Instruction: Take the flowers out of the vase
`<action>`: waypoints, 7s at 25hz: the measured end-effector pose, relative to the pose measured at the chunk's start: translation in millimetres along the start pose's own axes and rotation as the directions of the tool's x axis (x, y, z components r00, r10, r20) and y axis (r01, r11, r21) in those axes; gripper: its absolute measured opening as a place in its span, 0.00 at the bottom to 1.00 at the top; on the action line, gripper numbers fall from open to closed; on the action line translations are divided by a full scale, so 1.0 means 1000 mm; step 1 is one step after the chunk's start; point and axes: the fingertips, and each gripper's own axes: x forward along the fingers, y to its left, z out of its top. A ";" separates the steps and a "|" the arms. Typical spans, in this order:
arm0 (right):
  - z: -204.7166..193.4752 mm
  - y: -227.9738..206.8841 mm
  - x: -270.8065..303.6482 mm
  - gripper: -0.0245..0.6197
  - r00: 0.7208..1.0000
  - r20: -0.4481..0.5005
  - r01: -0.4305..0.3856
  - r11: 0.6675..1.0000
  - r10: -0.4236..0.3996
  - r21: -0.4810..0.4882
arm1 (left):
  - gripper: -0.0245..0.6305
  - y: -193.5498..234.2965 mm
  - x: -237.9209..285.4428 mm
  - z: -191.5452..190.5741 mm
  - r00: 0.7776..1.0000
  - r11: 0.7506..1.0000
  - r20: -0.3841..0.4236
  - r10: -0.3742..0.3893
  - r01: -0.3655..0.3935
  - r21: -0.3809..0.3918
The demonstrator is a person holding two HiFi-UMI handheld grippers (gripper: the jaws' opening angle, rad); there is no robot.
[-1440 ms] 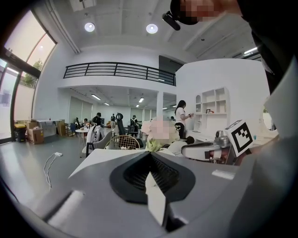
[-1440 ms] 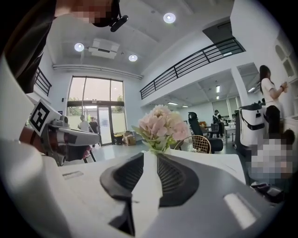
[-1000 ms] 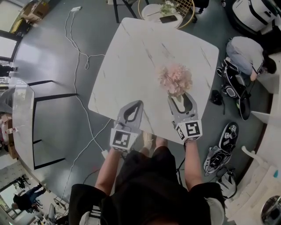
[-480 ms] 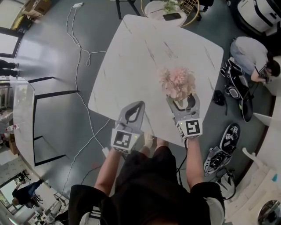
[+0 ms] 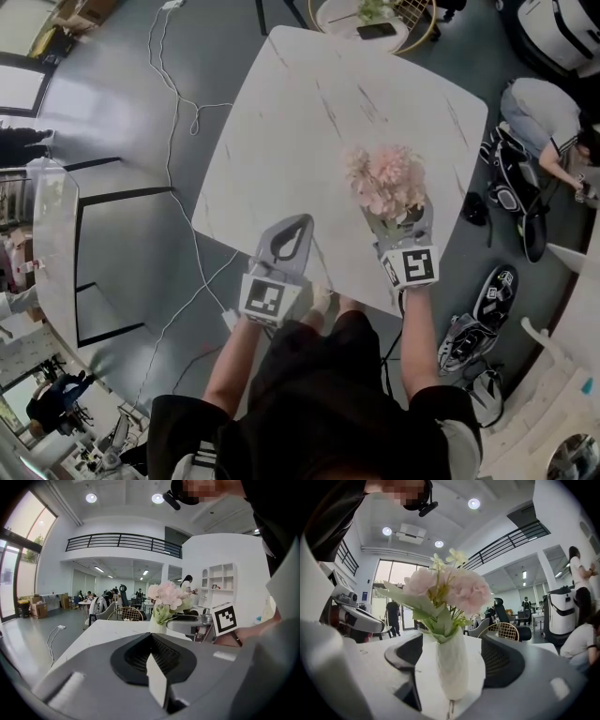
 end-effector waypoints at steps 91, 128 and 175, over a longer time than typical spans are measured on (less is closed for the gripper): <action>0.032 0.005 0.038 0.39 0.999 0.023 -0.043 0.999 0.043 -0.028 | 0.05 0.035 -0.021 0.017 0.992 0.992 0.036 0.124 -0.124 -0.012; 0.090 0.011 0.023 0.24 0.998 0.070 0.003 0.998 0.002 -0.070 | 0.05 0.033 -0.056 0.047 0.982 0.989 0.115 0.148 -0.148 -0.010; 0.199 0.065 -0.096 0.23 0.968 0.241 0.118 0.980 -0.077 -0.161 | 0.05 -0.015 -0.138 0.083 0.966 0.995 0.247 0.081 -0.092 0.035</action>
